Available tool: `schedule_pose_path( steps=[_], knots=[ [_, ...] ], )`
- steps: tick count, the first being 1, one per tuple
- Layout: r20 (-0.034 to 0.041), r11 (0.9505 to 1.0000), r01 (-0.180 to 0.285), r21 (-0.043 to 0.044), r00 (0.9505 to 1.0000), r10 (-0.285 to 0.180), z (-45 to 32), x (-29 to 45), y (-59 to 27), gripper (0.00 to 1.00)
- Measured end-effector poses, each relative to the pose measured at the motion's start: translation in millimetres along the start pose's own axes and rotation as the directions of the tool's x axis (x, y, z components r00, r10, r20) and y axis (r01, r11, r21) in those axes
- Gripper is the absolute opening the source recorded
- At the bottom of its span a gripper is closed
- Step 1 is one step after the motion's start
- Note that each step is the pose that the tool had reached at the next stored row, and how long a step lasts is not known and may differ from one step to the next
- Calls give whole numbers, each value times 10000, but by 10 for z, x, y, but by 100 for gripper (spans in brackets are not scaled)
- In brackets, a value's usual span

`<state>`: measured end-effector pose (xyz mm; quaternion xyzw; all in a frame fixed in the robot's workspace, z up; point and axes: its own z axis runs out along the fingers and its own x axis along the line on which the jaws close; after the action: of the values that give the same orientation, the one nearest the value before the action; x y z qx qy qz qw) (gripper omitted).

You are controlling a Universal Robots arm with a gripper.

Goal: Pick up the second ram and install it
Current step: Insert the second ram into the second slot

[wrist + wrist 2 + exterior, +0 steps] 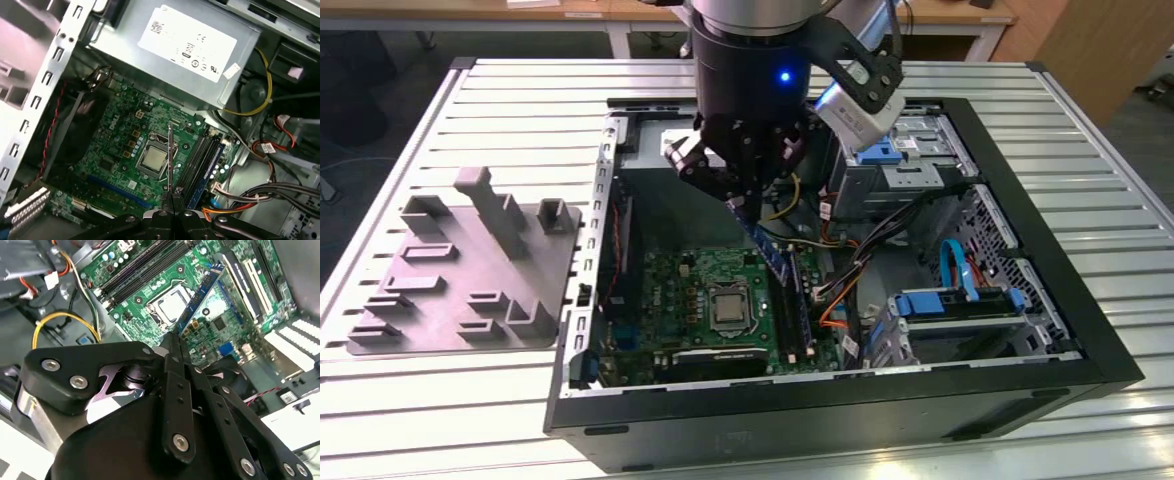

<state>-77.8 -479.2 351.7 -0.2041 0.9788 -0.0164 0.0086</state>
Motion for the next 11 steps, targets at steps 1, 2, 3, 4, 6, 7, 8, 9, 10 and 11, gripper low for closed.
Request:
schedule_pose_path(
  steps=[1,2,3,4,6,7,8,9,10,11],
  knots=[
    [-7,9998,-181,2,9998,181,1,0,0,11],
    [-13,9994,-358,3,9994,358,3,0,0,11],
    [-20,9984,-557,6,9984,557,5,0,0,11],
    [-26,9973,-734,8,9973,734,6,0,0,11],
    [-39,9940,-1093,13,9940,1093,9,0,0,11],
    [-45,9919,-1270,15,9919,1271,10,0,0,11],
    [-51,9894,-1450,18,9894,1450,12,0,0,11],
    [-57,9867,-1626,21,9867,1626,13,0,0,11],
    [-63,9834,-1815,24,9834,1815,15,0,1,11],
    [-69,9800,-1991,27,9800,1991,16,0,1,11]
  ],
)
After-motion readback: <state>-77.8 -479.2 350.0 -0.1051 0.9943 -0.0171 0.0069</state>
